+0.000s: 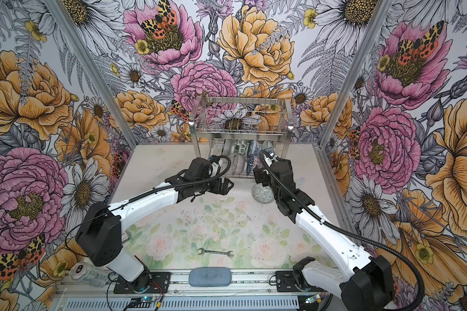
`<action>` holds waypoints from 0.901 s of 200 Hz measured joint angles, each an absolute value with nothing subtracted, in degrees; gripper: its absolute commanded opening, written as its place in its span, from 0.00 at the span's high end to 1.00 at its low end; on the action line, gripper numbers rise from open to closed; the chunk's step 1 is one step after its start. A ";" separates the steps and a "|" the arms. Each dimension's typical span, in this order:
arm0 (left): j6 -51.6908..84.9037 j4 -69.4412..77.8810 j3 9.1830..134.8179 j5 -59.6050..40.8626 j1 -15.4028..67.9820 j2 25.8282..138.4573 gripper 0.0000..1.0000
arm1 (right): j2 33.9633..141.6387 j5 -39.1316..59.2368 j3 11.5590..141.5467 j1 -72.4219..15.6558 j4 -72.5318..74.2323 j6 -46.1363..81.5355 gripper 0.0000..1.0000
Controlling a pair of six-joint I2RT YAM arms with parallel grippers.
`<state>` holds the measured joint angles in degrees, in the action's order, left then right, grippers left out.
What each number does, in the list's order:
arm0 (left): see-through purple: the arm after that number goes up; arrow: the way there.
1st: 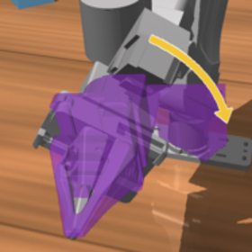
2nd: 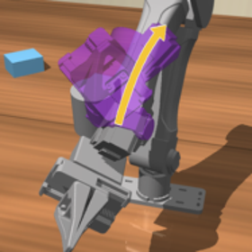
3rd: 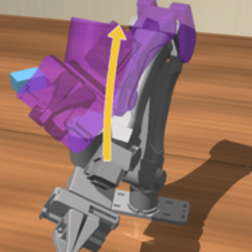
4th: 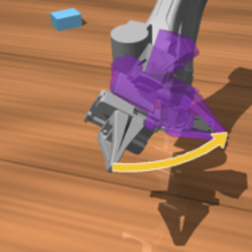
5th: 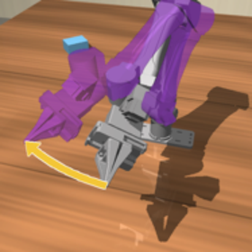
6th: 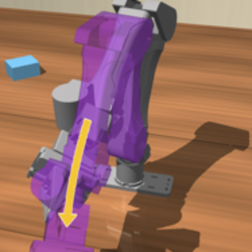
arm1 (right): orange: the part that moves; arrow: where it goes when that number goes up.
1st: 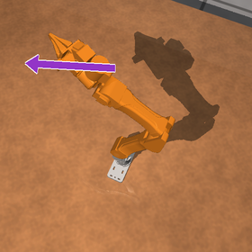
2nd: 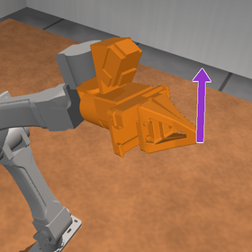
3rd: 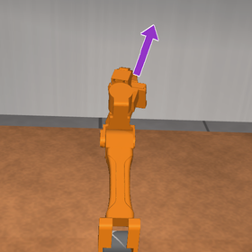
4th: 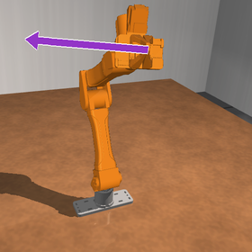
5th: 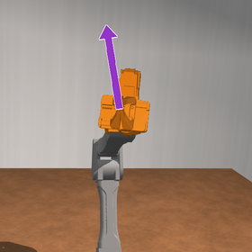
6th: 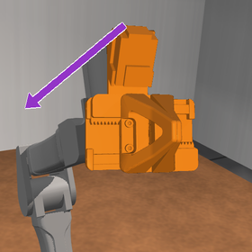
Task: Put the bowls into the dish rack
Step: 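Lower the left gripper onto the green-and-orange bowl rim and close it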
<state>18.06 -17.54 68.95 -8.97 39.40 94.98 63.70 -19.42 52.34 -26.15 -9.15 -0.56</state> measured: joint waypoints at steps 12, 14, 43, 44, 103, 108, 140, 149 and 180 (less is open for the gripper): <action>19.29 -15.97 69.95 -10.59 40.64 98.21 0.01 | 63.11 -19.40 51.92 -25.63 -9.74 -0.27 0.00; 19.49 -15.77 70.17 -10.85 40.86 98.67 0.01 | 63.05 -19.40 51.83 -25.54 -9.85 -0.19 0.00; 21.74 -13.43 73.58 -13.89 43.16 105.80 0.01 | 62.50 -19.20 50.78 -24.91 -10.92 0.43 0.00; 21.85 -13.41 73.78 -14.04 43.22 106.17 0.01 | 62.50 -19.20 50.78 -24.88 -10.94 0.43 0.01; 24.77 -11.68 83.96 -19.35 44.51 119.50 0.10 | 60.99 -19.18 49.08 -23.90 -11.42 0.67 0.00; 24.88 -11.70 84.71 -19.62 44.51 120.33 0.11 | 60.75 -19.16 48.88 -23.79 -11.42 0.69 0.00; 25.19 -12.53 88.97 -20.51 44.93 124.31 0.18 | 59.64 -19.11 48.10 -23.27 -11.49 1.17 0.01; 25.21 -12.80 90.06 -20.56 45.10 124.97 0.19 | 59.61 -18.96 48.10 -23.16 -11.49 1.32 0.01; 25.19 -13.23 93.34 -20.73 45.58 127.13 0.26 | 59.61 -18.55 48.03 -22.79 -11.51 1.74 0.01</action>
<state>25.19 -13.23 93.34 -20.73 45.58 127.13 59.61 -18.55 48.03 -22.79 -11.51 1.74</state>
